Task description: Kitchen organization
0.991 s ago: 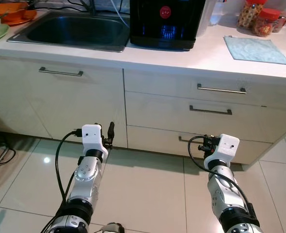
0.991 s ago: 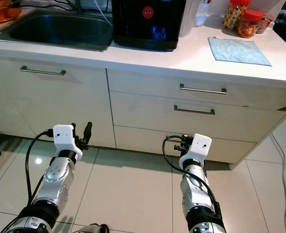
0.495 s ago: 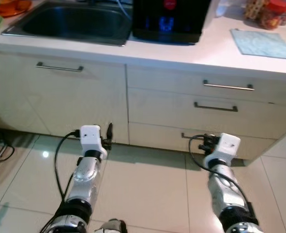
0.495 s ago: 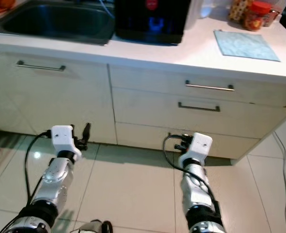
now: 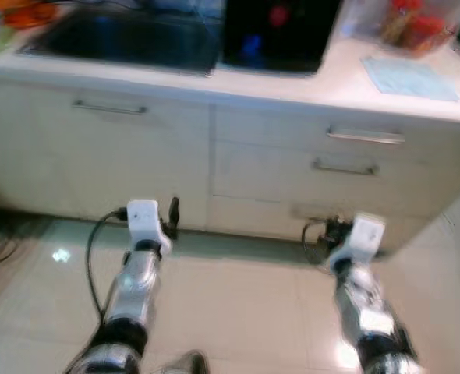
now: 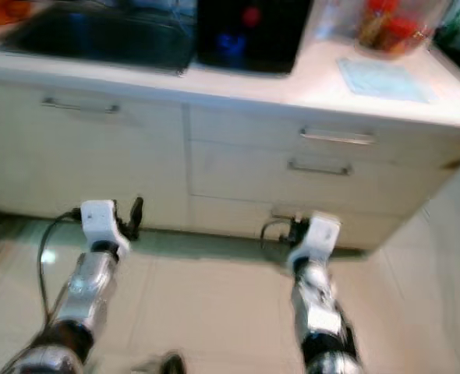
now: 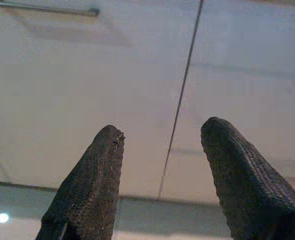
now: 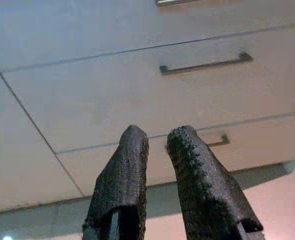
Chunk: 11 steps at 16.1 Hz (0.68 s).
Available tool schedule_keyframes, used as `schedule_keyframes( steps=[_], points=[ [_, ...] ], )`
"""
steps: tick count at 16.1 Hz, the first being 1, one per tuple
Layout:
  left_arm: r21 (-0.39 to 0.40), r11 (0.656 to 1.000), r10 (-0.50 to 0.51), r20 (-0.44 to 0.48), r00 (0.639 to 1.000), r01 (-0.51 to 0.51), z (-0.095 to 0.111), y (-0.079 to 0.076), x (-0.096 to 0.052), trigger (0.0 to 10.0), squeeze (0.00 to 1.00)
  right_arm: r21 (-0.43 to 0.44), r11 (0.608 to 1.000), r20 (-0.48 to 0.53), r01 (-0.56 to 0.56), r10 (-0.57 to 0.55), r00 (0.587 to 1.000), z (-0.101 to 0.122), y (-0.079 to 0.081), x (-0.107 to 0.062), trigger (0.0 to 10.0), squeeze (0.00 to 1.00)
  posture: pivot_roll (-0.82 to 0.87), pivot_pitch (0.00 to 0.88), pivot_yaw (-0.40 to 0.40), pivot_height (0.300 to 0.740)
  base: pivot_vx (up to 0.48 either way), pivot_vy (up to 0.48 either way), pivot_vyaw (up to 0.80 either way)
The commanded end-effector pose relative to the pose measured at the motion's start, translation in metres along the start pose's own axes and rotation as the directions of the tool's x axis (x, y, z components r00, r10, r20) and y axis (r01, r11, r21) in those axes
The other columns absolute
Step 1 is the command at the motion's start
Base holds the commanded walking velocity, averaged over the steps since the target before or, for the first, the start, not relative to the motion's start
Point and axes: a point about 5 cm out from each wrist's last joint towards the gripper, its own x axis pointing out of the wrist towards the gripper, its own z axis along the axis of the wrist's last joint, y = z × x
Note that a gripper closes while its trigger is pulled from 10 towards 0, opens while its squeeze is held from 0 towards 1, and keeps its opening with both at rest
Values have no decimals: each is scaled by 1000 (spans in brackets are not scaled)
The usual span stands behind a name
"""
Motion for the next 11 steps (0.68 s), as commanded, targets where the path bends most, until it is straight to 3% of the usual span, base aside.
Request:
schedule_keyframes(
  steps=[1, 11],
  points=[
    [10, 1000, 11, 5, 1000, -11, 4, 3, 3, 10000, 0, 12, 1000, -13, -5, 5, 1000, -4, 2, -2, 10000, 0, -4, 59, -15, 740, 0, 428, 0],
    [14, 1000, 21, 7, 1000, -21, 4, 4, 3, 10000, 0, 15, 1000, -14, -16, 17, 1000, -3, 4, -1, 10000, 0, 3, 57, -20, 740, 0, 309, 0]
  ],
)
